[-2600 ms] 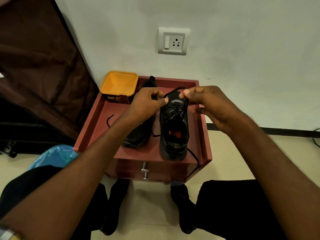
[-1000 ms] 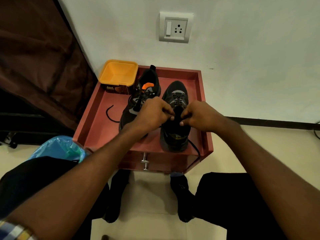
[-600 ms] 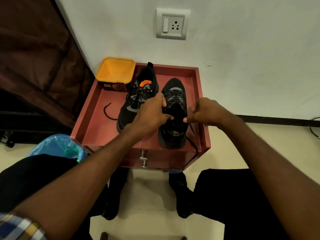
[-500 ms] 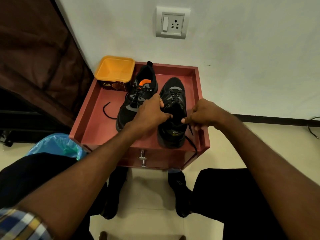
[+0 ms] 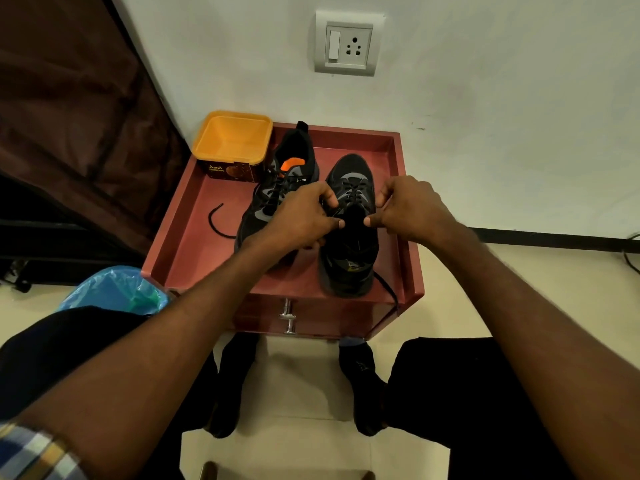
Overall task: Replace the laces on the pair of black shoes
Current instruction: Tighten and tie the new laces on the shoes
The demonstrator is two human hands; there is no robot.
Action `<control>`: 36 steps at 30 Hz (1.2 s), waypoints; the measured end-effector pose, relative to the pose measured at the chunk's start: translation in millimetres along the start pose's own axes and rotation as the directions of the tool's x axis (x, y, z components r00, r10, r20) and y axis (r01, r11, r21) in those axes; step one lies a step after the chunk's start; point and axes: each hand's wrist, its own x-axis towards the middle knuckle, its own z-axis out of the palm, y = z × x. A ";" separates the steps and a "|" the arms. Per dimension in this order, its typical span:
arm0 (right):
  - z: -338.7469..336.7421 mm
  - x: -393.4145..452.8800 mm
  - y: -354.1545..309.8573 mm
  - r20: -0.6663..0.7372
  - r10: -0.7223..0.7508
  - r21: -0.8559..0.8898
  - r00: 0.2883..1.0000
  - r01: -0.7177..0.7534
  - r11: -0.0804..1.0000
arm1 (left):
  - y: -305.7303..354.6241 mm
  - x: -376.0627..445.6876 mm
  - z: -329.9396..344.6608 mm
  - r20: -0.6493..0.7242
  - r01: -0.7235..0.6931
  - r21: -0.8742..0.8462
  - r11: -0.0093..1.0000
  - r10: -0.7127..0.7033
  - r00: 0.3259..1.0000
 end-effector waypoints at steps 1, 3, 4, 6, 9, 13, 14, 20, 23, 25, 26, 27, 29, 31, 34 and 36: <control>0.8 0.3 -0.2 0.035 0.013 -0.012 0.999 -0.012 1.000 | 0.0 0.5 1.1 0.011 -0.001 0.015 1.000 0.001 1.000; 5.9 0.7 -1.6 0.115 0.043 -0.028 0.992 -0.040 0.999 | -1.3 2.5 5.1 0.049 0.013 0.063 0.998 -0.016 0.999; 9.2 1.8 -1.7 0.129 0.052 -0.039 0.990 -0.048 0.998 | -2.4 4.3 7.7 0.068 0.018 0.085 0.996 -0.023 0.997; 16.5 4.6 -1.5 0.110 0.054 -0.080 0.992 -0.045 0.996 | -6.1 7.4 13.7 0.070 0.023 0.109 0.994 -0.031 0.997; 27.0 11.2 0.8 0.013 0.059 -0.137 0.998 -0.056 0.989 | -11.7 12.6 23.9 -0.023 0.032 0.130 0.991 -0.030 0.999; 30.4 21.1 6.8 -0.114 0.037 -0.110 0.993 -0.050 0.993 | -11.7 21.8 34.5 -0.146 0.002 0.078 0.997 0.010 0.989; 29.4 24.4 8.2 -0.139 0.029 -0.089 0.990 -0.042 0.995 | -10.3 24.7 33.9 -0.165 -0.010 0.065 0.998 0.021 0.986; 20.4 39.9 14.1 -0.299 -0.003 -0.064 0.954 -0.017 0.998 | -2.2 31.1 16.0 -0.240 -0.069 -0.149 0.986 0.032 0.970; 19.3 45.1 16.4 -0.313 -0.040 -0.113 0.949 0.004 0.994 | -5.6 28.1 -1.5 -0.265 -0.085 0.042 0.995 0.093 0.960; 18.8 48.8 18.9 -0.326 -0.025 -0.130 0.945 -0.018 0.991 | -9.3 20.9 -12.5 -0.292 -0.072 0.241 0.968 0.143 0.946; 18.5 50.6 20.1 -0.331 -0.010 -0.128 0.944 -0.035 0.991 | -12.1 15.8 -15.6 -0.315 -0.057 0.347 0.936 0.174 0.933; 18.2 51.6 20.8 -0.332 0.009 -0.117 0.943 -0.050 0.992 | -13.6 8.8 -16.8 -0.347 -0.023 0.447 0.894 0.197 0.917; 17.1 53.2 21.0 -0.336 0.033 -0.088 0.941 -0.067 0.994 | -16.1 -4.7 -15.3 -0.433 0.101 0.563 0.820 0.189 0.881; 18.1 53.4 19.1 -0.332 0.041 -0.082 0.942 -0.072 0.994 | -20.7 -15.8 -13.5 -0.502 0.224 0.566 0.794 0.116 0.857; 20.0 54.5 11.7 -0.255 0.048 -0.110 0.966 -0.079 0.991 | -40.1 -19.4 -14.8 -0.422 0.341 0.458 0.821 -0.136 0.896; 19.8 54.7 2.4 -0.203 0.046 -0.112 0.978 -0.070 0.991 | -51.6 -18.2 -14.3 -0.340 0.378 0.378 0.845 -0.253 0.906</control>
